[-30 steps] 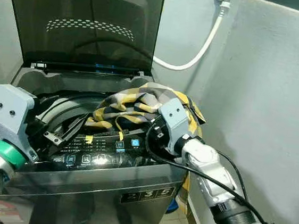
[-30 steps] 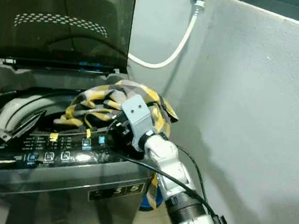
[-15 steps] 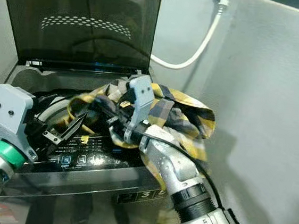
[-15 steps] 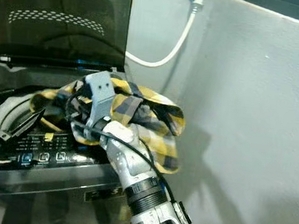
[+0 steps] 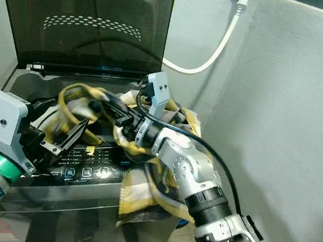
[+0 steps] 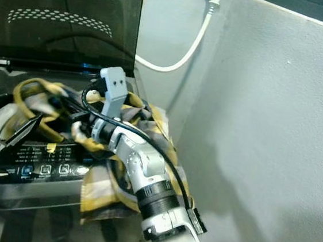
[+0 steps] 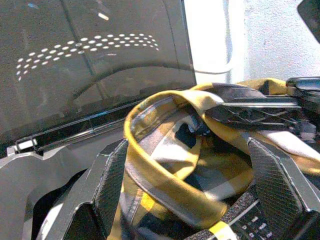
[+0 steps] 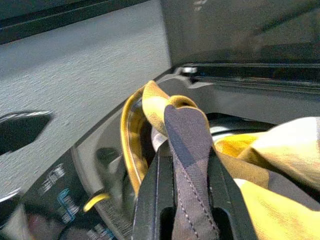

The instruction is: Clothes washing

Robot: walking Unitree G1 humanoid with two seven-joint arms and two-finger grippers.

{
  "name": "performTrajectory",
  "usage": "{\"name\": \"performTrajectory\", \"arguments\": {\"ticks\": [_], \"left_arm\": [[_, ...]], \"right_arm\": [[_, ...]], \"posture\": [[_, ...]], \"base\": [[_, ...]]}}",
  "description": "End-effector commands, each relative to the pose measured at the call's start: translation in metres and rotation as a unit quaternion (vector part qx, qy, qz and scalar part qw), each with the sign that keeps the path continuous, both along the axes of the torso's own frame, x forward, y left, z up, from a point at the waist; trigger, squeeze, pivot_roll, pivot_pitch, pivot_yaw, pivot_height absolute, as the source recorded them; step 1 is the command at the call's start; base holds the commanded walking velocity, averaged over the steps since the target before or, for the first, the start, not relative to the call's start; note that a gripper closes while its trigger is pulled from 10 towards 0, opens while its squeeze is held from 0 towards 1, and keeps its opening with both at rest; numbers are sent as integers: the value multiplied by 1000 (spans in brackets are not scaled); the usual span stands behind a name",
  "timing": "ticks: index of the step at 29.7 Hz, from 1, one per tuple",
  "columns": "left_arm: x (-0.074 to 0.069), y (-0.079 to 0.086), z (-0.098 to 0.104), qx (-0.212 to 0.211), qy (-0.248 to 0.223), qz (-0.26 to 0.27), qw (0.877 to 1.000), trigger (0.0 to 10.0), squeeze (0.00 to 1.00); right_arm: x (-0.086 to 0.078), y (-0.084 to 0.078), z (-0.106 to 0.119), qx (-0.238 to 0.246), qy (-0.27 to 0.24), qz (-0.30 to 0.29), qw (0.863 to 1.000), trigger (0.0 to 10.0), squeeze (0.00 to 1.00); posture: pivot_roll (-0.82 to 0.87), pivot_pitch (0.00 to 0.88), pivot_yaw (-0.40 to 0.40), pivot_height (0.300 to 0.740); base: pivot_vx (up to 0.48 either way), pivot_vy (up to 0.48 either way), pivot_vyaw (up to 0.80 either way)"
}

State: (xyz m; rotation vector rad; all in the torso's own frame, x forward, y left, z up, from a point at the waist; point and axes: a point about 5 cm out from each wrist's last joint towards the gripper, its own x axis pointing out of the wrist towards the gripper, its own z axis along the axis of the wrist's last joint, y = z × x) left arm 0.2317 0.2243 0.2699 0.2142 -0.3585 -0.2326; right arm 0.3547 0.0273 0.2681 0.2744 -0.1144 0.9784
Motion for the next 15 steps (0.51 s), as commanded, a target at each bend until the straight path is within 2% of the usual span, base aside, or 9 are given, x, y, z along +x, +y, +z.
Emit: {"name": "performTrajectory", "arguments": {"ticks": [1,4,5,6,8,10,11,13,15], "left_arm": [[0,-1,-3,8,4,3,1000,10000,0],[0,-1,-3,9,4,4,1000,10000,0],[0,-1,-3,9,4,5,1000,10000,0],[0,-1,-3,10,4,5,1000,10000,0],[0,-1,-3,10,5,6,1000,10000,0],[1,-1,-2,10,5,6,1000,10000,0],[1,-1,-2,10,5,6,1000,10000,0],[1,0,-3,11,4,7,1000,10000,0],[2,0,-3,11,4,8,1000,10000,0]], "right_arm": [[-11,28,13,44,14,25,999,10000,1000],[-8,24,14,48,18,16,999,10000,1000],[-2,18,18,53,15,-9,998,10000,714],[3,12,24,62,1,-32,998,10000,0],[7,6,32,77,-9,-47,996,10000,0],[9,-6,54,159,-15,-31,987,10000,0],[9,-6,54,159,-15,-31,987,10000,0],[16,-32,86,272,-13,-31,962,10000,0],[19,-41,96,297,-17,-39,954,10000,0]], "posture": [[176,40,-24,740],[176,41,-24,740],[177,41,-24,740],[176,45,-19,740],[177,46,-18,740],[176,46,-17,740],[176,46,-17,740],[174,47,-14,740],[174,47,-14,740]], "base": [[0,0,0],[0,0,0],[0,0,0],[0,0,0],[0,0,0],[0,0,0],[0,0,0],[0,0,0],[0,0,0]]}}
